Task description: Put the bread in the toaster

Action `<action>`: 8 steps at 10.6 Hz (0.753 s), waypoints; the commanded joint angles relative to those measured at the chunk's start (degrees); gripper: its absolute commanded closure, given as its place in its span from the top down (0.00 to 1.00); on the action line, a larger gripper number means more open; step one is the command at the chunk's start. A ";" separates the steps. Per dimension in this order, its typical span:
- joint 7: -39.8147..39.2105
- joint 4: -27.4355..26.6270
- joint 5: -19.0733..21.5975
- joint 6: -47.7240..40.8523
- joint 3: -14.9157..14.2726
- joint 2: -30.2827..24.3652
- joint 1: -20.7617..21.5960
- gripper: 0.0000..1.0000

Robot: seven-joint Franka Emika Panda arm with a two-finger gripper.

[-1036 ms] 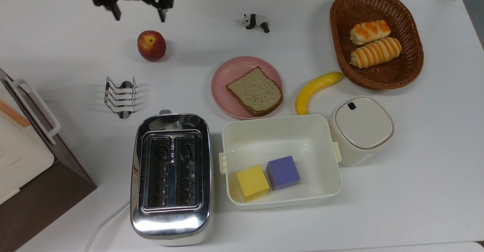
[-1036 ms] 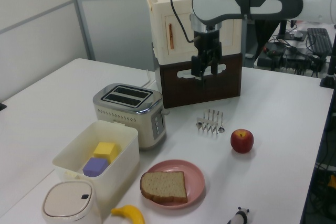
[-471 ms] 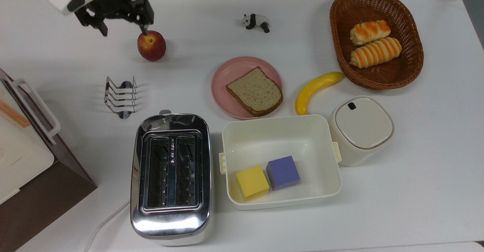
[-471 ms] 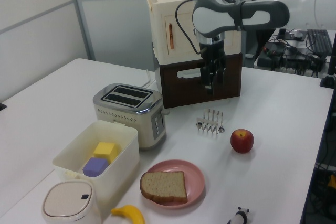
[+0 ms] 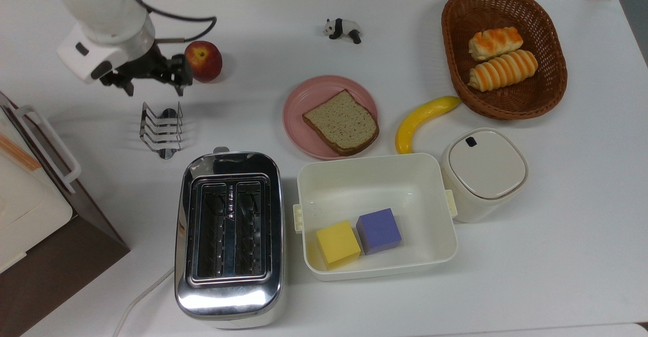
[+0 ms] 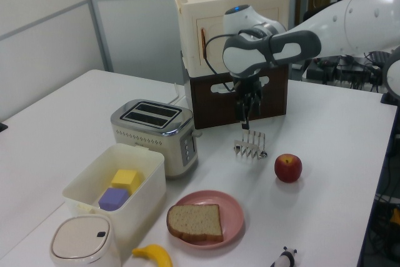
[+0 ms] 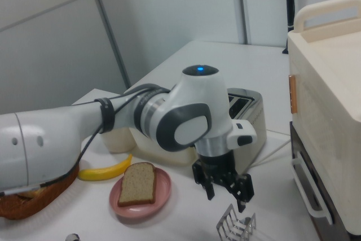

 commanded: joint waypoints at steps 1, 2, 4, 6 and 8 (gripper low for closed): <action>-0.84 -1.32 -0.59 3.88 -0.27 0.95 -0.15 0.75; -1.37 -1.32 -0.68 4.24 -0.18 1.39 -0.06 0.52; -1.46 -0.62 -0.15 3.72 -0.09 0.70 0.11 0.12; -0.76 2.28 2.99 3.62 0.61 -0.88 0.46 0.11; -1.02 6.22 10.54 4.15 0.70 -1.94 0.47 0.12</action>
